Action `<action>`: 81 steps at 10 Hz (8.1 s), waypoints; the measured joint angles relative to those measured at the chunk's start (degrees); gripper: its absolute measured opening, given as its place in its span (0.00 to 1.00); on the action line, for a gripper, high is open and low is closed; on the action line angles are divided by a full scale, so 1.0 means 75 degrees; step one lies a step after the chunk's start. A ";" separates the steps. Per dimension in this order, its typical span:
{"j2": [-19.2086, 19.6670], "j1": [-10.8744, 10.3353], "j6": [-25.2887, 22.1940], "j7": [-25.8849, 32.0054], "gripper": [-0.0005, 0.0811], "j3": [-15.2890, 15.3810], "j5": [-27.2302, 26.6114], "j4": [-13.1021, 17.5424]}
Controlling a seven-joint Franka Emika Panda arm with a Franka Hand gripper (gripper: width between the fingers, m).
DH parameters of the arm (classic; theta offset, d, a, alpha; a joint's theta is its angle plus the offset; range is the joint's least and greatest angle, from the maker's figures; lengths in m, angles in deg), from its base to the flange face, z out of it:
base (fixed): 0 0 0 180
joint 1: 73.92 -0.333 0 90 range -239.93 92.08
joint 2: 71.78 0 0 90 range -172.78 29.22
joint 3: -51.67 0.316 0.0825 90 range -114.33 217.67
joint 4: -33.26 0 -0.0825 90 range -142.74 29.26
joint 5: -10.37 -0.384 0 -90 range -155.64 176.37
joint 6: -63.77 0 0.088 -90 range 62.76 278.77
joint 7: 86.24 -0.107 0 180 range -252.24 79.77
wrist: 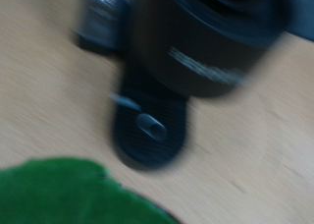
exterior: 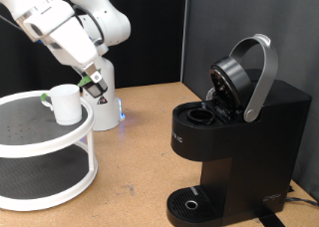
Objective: Make a cup of coffee with the keurig machine
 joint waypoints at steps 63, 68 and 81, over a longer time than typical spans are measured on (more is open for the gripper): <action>0.2637 -0.1328 0.1545 -0.2826 0.58 0.2150 -0.1684 0.0844; 0.2709 -0.1327 0.1621 -0.2822 0.58 0.2186 -0.1724 0.0862; 0.2567 -0.1315 0.1280 -0.1870 0.99 0.2155 -0.2783 0.0899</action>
